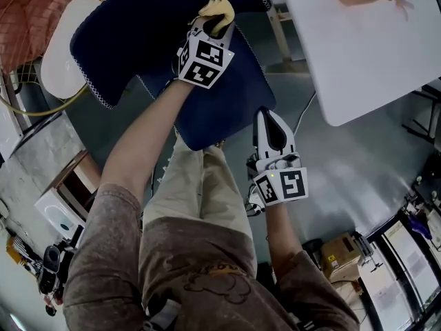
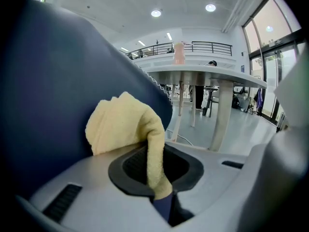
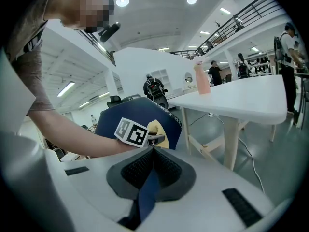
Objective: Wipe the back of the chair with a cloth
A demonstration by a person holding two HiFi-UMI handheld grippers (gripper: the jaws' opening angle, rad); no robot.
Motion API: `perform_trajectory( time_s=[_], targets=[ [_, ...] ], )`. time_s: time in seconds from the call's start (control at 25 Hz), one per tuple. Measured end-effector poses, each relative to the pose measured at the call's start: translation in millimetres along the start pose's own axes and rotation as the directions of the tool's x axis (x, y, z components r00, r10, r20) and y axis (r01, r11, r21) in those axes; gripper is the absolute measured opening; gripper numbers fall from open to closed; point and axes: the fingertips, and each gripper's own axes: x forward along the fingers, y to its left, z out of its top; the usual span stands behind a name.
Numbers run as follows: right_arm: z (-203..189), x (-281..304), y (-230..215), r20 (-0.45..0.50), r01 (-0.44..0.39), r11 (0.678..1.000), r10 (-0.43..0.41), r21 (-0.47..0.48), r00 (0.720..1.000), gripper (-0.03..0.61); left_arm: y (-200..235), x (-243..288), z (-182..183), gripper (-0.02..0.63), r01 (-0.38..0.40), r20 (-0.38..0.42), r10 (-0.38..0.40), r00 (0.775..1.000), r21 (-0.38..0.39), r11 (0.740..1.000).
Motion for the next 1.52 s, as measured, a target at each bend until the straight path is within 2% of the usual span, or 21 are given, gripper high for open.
perform_trajectory(
  time_s=[0.28,0.48,0.64,0.76,1.0,1.16,1.32,1.52],
  targets=[
    [-0.9,2.1,-13.1,0.008,0.017,1.0,-0.017,0.011,1.0,0.028,-23.6,24.7,16.0,0.054,0.05,0.014,-0.05,0.999,0.027,0.998],
    [-1.8,2.0,-20.1,0.011,0.032,0.999,-0.033,0.012,0.999,0.028,-46.3,35.4,36.2,0.054,0.113,0.042,-0.116,0.992,0.07,0.991],
    [-4.3,1.4,-22.5,0.009,0.034,0.999,-0.034,0.013,0.999,0.028,-60.5,30.4,43.0,0.054,0.2,0.081,-0.204,0.976,0.06,0.978],
    [-4.7,0.7,-22.5,0.011,0.029,0.999,-0.029,0.013,1.0,0.028,-60.9,20.0,39.5,0.054,0.219,0.109,-0.223,0.969,0.05,0.974],
    [-8.3,0.8,-16.5,0.004,0.008,1.0,-0.008,0.006,1.0,0.028,-52.4,-10.9,17.0,0.054,0.191,0.118,-0.193,0.974,0.031,0.981],
    [-10.2,1.8,-13.5,-0.002,-0.002,1.0,0.002,0.008,1.0,0.028,-34.0,-44.3,-7.6,0.054,0.112,0.118,-0.111,0.987,0.003,0.994],
    [-11.2,3.6,-9.0,-0.007,-0.015,1.0,0.015,-0.001,1.0,0.028,-11.8,-81.9,-56.4,0.054,0.003,0.064,0.0,0.998,-0.048,0.999],
    [-14.5,5.6,-5.1,-0.017,-0.03,1.0,0.03,-0.006,0.999,0.028,1.9,-124.6,-116.1,0.054,-0.087,-0.018,0.086,0.996,-0.141,0.986]
  ],
)
